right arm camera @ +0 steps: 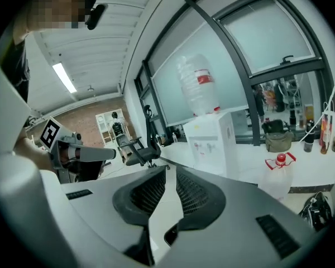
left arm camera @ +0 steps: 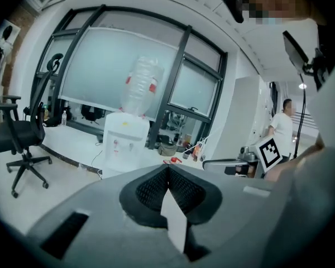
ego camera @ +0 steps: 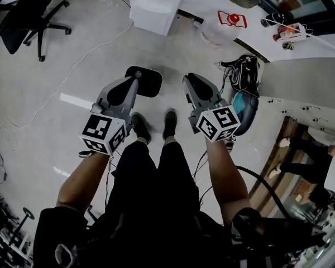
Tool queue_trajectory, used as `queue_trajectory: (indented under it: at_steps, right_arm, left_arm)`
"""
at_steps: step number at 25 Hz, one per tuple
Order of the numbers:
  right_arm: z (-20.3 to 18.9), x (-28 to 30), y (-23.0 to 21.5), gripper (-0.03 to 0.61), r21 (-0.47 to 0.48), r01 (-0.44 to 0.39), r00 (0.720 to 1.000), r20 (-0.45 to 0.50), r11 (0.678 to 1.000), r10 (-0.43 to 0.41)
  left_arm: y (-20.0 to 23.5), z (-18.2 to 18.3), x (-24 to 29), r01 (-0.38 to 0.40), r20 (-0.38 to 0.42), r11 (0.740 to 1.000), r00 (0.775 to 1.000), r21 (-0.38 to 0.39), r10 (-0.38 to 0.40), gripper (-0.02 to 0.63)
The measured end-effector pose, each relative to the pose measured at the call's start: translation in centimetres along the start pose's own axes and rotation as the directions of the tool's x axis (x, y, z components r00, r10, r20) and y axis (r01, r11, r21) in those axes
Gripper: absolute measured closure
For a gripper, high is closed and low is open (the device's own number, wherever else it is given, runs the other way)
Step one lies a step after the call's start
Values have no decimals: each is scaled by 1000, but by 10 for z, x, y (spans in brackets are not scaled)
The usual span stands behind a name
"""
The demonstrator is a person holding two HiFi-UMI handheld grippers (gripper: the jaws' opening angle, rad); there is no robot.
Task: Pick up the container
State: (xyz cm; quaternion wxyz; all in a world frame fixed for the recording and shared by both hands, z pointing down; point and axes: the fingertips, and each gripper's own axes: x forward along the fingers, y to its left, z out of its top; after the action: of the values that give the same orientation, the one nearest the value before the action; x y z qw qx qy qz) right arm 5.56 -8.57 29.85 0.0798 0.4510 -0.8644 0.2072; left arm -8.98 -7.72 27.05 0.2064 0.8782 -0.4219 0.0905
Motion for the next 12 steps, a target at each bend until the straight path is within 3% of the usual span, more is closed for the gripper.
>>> queue_trajectory:
  at_steps: [4, 8, 12]
  right_arm:
    - [-61, 26, -41, 492, 76, 3, 998, -65, 997, 2]
    - [-135, 47, -81, 492, 144, 36, 990, -137, 989, -16]
    - [-208, 70, -113, 492, 192, 59, 977, -211, 980, -18]
  left_arm:
    - [14, -54, 35, -38, -64, 999, 997, -18, 36, 604]
    - [24, -114, 65, -70, -145, 996, 988, -53, 62, 604]
    - [39, -167, 98, -97, -174, 993, 981, -67, 84, 603]
